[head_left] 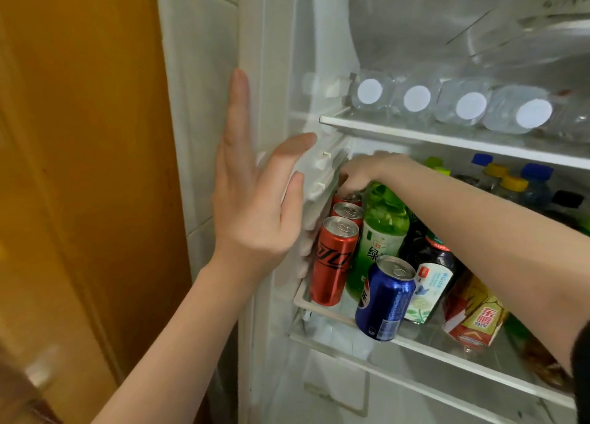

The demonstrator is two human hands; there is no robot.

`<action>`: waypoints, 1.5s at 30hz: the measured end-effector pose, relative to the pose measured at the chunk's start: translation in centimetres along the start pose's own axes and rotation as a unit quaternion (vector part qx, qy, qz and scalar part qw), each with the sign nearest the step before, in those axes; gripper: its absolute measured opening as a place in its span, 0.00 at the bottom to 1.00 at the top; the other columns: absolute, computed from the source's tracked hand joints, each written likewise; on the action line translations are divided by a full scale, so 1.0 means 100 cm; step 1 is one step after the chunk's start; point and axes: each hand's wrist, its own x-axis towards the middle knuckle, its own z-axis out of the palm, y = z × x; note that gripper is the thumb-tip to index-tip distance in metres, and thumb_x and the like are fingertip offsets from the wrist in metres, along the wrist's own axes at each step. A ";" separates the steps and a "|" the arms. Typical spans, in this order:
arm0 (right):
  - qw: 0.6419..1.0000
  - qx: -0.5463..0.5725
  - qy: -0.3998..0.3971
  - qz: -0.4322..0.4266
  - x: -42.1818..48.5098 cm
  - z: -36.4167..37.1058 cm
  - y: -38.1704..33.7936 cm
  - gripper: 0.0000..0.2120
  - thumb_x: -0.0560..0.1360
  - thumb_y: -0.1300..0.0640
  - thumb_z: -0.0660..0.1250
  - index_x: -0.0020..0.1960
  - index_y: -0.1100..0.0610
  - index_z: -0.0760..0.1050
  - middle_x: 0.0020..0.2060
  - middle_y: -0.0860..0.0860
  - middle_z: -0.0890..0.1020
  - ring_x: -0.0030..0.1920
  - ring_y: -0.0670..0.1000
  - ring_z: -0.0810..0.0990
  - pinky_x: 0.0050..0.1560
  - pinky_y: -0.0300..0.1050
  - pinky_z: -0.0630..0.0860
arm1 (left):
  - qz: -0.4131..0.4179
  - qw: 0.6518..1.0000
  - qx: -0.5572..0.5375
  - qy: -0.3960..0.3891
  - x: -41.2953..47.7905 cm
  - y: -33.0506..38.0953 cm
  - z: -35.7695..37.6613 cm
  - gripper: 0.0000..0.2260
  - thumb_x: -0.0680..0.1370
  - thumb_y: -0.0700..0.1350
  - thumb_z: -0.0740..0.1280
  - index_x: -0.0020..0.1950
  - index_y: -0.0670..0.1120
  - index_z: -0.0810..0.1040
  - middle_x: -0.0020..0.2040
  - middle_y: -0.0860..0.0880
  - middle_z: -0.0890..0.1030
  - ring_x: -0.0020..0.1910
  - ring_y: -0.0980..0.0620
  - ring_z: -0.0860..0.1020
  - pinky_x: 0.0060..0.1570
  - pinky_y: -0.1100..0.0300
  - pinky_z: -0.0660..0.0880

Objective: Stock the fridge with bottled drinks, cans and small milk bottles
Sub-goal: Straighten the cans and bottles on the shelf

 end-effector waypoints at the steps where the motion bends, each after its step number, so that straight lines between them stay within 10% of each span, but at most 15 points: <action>1: 1.000 0.005 -0.011 0.001 0.004 0.000 0.000 0.28 0.67 0.40 0.70 0.61 0.53 0.73 0.55 0.51 0.77 0.52 0.54 0.77 0.56 0.50 0.76 | -0.002 1.000 -0.003 -0.002 -0.001 0.000 0.001 0.12 0.73 0.31 0.67 0.55 0.40 0.80 0.72 0.32 0.52 0.75 0.38 0.50 0.72 0.59 0.49; 7: 0.995 0.065 -0.074 -0.017 0.018 -0.004 0.001 0.22 0.67 0.49 0.74 0.56 0.60 0.77 0.50 0.55 0.81 0.47 0.56 0.83 0.52 0.53 0.80 | -0.015 1.000 0.008 -0.004 0.000 0.002 0.000 0.08 0.73 0.30 0.67 0.48 0.40 0.81 0.72 0.28 0.54 0.76 0.41 0.51 0.71 0.64 0.48; 11: 0.993 0.083 -0.082 -0.016 0.024 -0.005 0.006 0.24 0.70 0.52 0.73 0.61 0.61 0.73 0.54 0.57 0.80 0.51 0.58 0.82 0.55 0.56 0.78 | 0.016 0.989 0.141 0.044 -0.019 0.006 0.015 0.09 0.78 0.37 0.63 0.48 0.43 0.83 0.71 0.39 0.59 0.73 0.36 0.57 0.71 0.44 0.58; 15: 0.992 0.087 -0.092 -0.010 0.031 -0.007 0.015 0.25 0.72 0.53 0.71 0.65 0.63 0.71 0.59 0.59 0.78 0.54 0.60 0.81 0.58 0.59 0.76 | 0.076 0.967 0.244 -0.007 -0.065 0.026 0.042 0.15 0.75 0.39 0.63 0.61 0.50 0.73 0.70 0.45 0.61 0.75 0.44 0.50 0.72 0.44 0.44; 30: 0.990 0.137 0.004 -0.040 0.052 -0.012 0.042 0.14 0.71 0.62 0.72 0.55 0.63 0.78 0.39 0.51 0.76 0.34 0.45 0.73 0.22 0.27 0.70 | -0.086 0.955 0.089 -0.268 -0.074 0.025 0.093 0.16 0.74 0.41 0.66 0.62 0.43 0.78 0.61 0.47 0.79 0.62 0.46 0.75 0.62 0.50 0.72; 34: 0.996 0.073 -0.044 -0.031 0.067 -0.013 0.037 0.14 0.71 0.58 0.72 0.54 0.64 0.80 0.40 0.53 0.80 0.33 0.47 0.74 0.34 0.38 0.72 | -0.083 0.959 0.080 -0.260 -0.081 0.020 0.097 0.15 0.75 0.43 0.62 0.60 0.44 0.79 0.59 0.49 0.79 0.61 0.48 0.75 0.61 0.53 0.73; 45: 0.995 0.082 -0.059 -0.023 0.096 -0.003 0.046 0.09 0.71 0.57 0.73 0.47 0.59 0.76 0.34 0.50 0.78 0.32 0.47 0.78 0.28 0.38 0.72 | -0.059 0.972 0.063 -0.219 -0.090 0.013 0.105 0.15 0.75 0.43 0.62 0.61 0.44 0.78 0.60 0.49 0.78 0.61 0.49 0.73 0.61 0.54 0.71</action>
